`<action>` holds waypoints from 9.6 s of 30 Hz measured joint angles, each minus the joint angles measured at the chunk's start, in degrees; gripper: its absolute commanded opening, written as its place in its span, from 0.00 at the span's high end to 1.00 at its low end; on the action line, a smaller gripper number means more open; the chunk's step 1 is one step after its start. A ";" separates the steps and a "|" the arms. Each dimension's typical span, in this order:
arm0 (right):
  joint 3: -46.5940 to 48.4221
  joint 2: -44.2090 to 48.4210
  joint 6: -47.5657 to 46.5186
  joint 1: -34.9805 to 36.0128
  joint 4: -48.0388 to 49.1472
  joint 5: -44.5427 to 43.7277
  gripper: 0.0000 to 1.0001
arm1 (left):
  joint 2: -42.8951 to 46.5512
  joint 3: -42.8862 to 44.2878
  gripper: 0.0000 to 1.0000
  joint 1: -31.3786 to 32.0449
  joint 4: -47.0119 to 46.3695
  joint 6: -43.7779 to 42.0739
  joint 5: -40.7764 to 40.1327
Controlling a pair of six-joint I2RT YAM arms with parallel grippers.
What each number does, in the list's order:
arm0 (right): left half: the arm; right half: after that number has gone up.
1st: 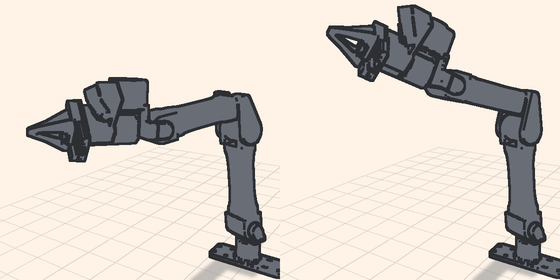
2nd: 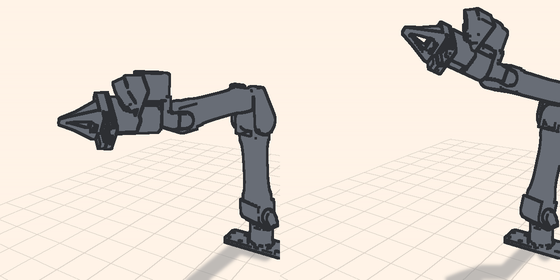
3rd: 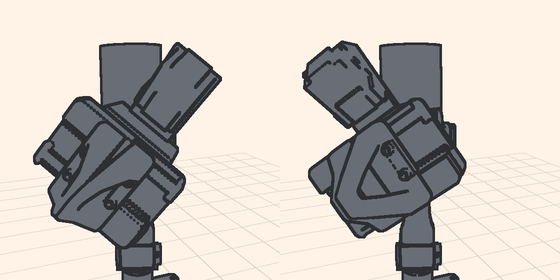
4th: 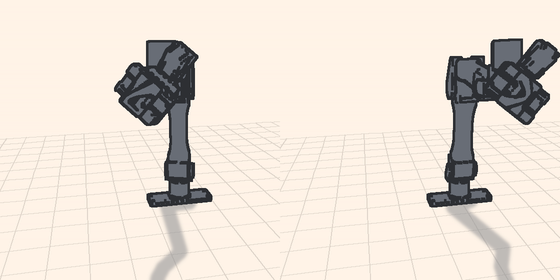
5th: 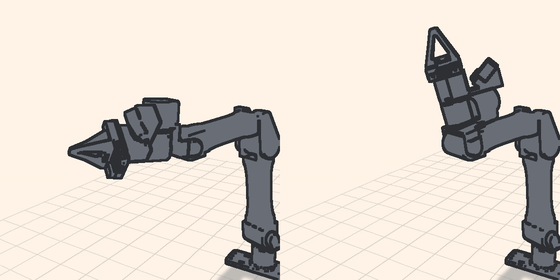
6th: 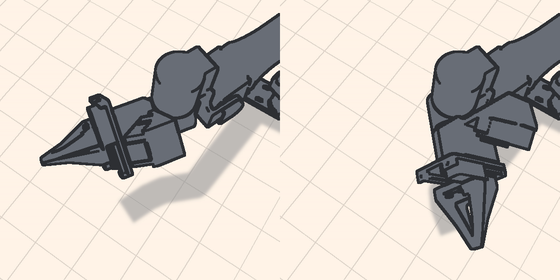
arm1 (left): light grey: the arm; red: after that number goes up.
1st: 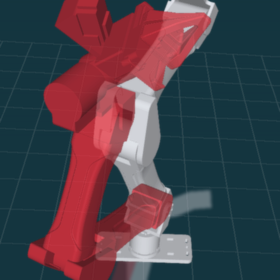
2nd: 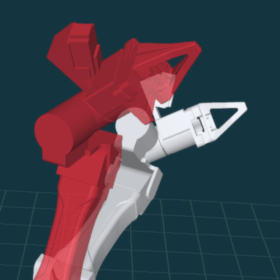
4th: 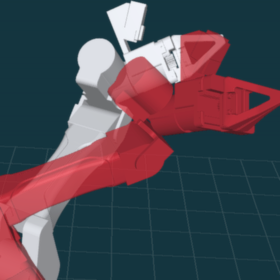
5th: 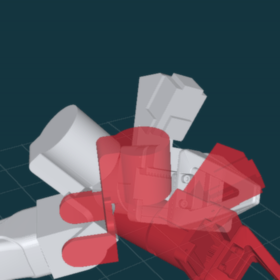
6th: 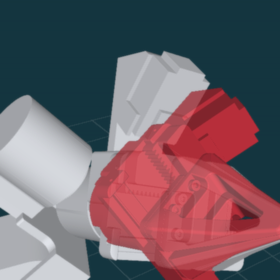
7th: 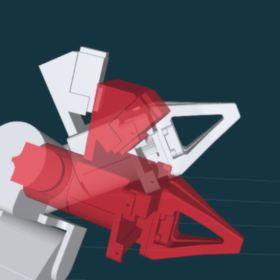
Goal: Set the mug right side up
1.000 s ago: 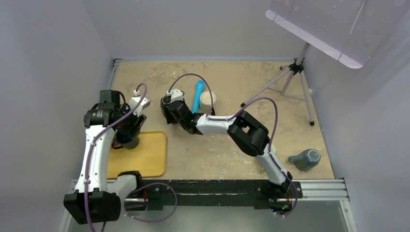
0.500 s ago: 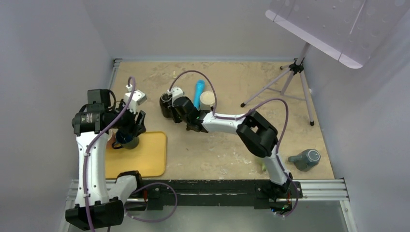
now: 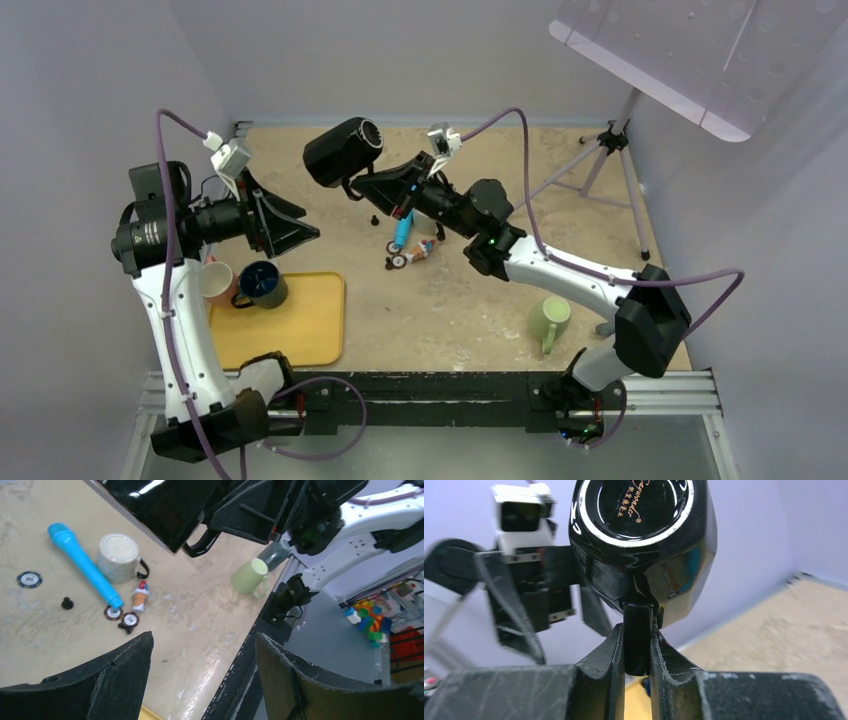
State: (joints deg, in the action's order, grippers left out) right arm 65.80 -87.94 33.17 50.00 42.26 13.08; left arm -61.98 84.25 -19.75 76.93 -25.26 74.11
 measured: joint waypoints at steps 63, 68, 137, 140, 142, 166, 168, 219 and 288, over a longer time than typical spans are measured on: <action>-3.52 1.84 -10.54 1.99 -35.58 -32.87 0.02 | -3.19 -25.09 1.00 29.51 -7.80 -4.57 -65.64; -3.91 -0.76 -11.39 -0.52 -36.50 -36.76 0.03 | -9.29 -25.11 1.00 32.22 -9.84 -4.57 -68.50; -7.65 16.57 -11.26 -10.88 -21.59 -3.80 1.00 | 5.60 1.44 0.23 30.80 -10.47 12.74 -40.46; -8.85 18.40 -5.62 -10.32 -12.46 3.61 1.00 | 7.48 4.81 0.21 30.73 -14.80 18.93 -34.73; -9.03 18.12 -2.14 -9.44 -8.09 7.74 1.00 | 8.66 6.10 0.20 30.75 -19.04 24.09 -30.10; -0.52 6.88 4.44 1.29 1.01 18.16 1.00 | 6.82 3.89 1.00 30.05 -42.62 52.37 -16.83; 0.37 5.70 4.39 1.46 2.45 18.45 0.86 | 6.82 3.69 1.00 30.03 -42.36 53.29 -16.55; 0.57 11.61 -18.43 2.29 -35.06 -0.70 0.02 | -7.08 -35.23 1.00 -10.88 -0.02 -31.91 -79.95; -5.33 7.28 22.56 -5.84 -89.20 -36.06 0.01 | 3.93 -8.22 0.38 23.96 4.76 -20.74 -45.33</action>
State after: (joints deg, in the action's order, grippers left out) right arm 60.47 -80.66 55.72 44.16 -46.94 -22.98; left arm -58.04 76.03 4.21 81.69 -46.00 28.77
